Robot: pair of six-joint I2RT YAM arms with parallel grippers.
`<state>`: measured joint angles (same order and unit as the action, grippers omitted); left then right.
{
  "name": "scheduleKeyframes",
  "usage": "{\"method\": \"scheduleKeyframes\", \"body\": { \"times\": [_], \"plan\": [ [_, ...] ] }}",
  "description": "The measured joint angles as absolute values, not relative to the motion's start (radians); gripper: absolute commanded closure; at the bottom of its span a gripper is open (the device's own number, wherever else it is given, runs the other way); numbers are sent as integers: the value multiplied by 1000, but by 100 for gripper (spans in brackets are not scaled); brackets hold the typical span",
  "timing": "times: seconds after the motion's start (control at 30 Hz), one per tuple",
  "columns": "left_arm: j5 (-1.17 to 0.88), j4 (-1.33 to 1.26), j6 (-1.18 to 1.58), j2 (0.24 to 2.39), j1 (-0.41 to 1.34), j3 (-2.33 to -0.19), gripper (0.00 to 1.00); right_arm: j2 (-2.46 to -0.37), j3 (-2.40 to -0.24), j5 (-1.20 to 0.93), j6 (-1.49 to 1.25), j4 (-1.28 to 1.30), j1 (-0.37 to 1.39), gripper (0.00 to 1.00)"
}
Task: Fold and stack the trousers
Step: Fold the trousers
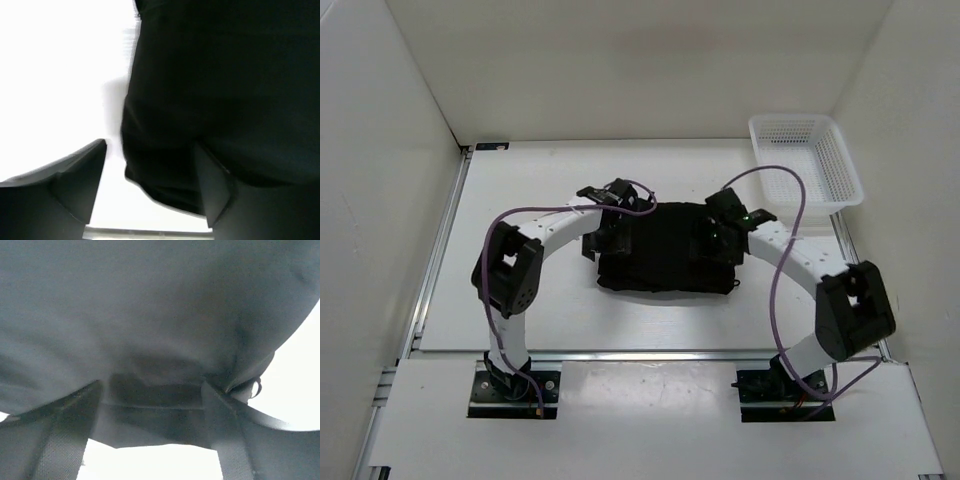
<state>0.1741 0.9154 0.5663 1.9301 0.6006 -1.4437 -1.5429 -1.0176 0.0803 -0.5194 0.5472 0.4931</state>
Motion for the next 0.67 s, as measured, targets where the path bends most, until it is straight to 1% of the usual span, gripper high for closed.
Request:
{"method": "scheduleKeyframes", "body": {
  "times": [0.03, 0.13, 0.23, 0.33, 0.5, 0.67],
  "plan": [
    [178, 928, 564, 1914, 601, -1452, 0, -1515, -1045, 93, -516, 571, 498, 0],
    [194, 968, 566, 1838, 600, -1509, 0, -1398, -1163, 141, -508, 635, 507, 0],
    [214, 1003, 564, 1718, 598, -1599, 0, -1285, -1311, 215, -500, 685, 513, 0],
    [240, 1025, 562, 1588, 598, -1666, 0, -1209, -1407, 316, -492, 748, 514, 0],
    [300, 1093, 569, 1421, 598, -1672, 0, -1139, -1391, 450, -489, 865, 513, 0],
    [348, 1135, 584, 1246, 596, -1579, 0, -1073, -1322, 517, -490, 946, 513, 0]
  ]
}}
